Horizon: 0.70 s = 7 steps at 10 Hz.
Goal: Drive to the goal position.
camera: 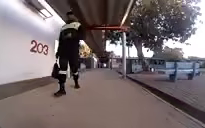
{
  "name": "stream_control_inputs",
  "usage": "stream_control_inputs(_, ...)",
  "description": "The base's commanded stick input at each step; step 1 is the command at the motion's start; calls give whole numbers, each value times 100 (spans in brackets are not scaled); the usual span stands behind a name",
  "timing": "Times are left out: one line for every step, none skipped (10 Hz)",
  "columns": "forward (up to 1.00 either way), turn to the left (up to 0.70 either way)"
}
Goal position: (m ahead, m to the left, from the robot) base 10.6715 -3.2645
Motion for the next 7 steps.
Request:
stream_control_inputs(70, 0)
stream_control_inputs(70, 0)
stream_control_inputs(70, 0)
stream_control_inputs(70, 0)
stream_control_inputs(70, 0)
stream_control_inputs(70, 0)
stream_control_inputs(70, 0)
